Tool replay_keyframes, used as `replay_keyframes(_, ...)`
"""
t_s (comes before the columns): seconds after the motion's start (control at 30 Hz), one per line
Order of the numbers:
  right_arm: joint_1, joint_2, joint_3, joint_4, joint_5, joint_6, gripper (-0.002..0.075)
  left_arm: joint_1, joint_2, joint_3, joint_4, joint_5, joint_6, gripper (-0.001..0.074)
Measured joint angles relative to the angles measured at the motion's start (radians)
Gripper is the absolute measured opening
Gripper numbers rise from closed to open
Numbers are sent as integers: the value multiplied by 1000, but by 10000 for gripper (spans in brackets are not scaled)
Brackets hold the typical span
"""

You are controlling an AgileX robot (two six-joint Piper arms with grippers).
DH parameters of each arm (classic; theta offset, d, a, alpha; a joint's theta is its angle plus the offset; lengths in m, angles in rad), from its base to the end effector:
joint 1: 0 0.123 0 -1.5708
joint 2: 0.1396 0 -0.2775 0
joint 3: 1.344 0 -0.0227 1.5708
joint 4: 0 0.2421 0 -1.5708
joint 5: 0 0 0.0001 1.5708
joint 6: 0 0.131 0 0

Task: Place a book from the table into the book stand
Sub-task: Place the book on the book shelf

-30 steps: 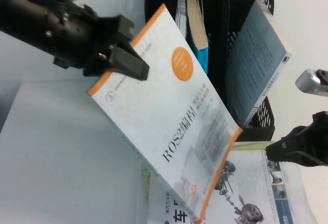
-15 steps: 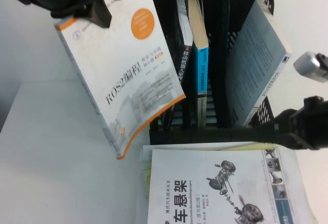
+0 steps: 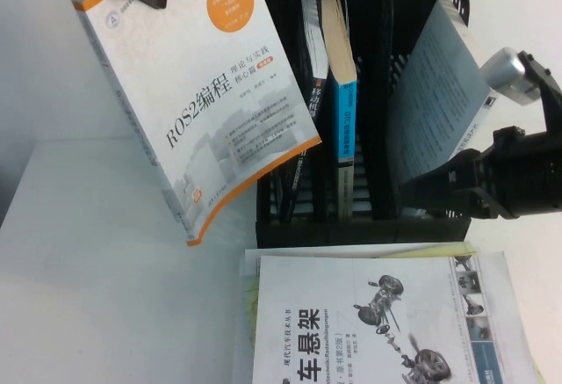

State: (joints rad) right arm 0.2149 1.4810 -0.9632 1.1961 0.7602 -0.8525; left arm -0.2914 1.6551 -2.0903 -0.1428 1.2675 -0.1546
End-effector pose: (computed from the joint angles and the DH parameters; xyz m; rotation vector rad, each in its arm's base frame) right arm 0.2905 0.1495 0.2501 -0.3491 2.3063 1.0290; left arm 0.3356 -0.1192 0.4462 0.1798 2.3322 -0.4036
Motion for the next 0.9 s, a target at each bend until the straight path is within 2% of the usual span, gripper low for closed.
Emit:
replay_keyframes(0.27, 0, 1, -5, -2, 0, -5, -3, 0, -42, -48, 86, 0, -65, 101)
replay_keyframes(0.57, 0, 1, -5, -2, 0, -5, -3, 2, -58, -61, -40, 0, -87, 101)
replay_keyframes(0.9, 0, 1, -5, -10, 16, -5, -3, 0, 35, -61, -48, -84, -92, 101)
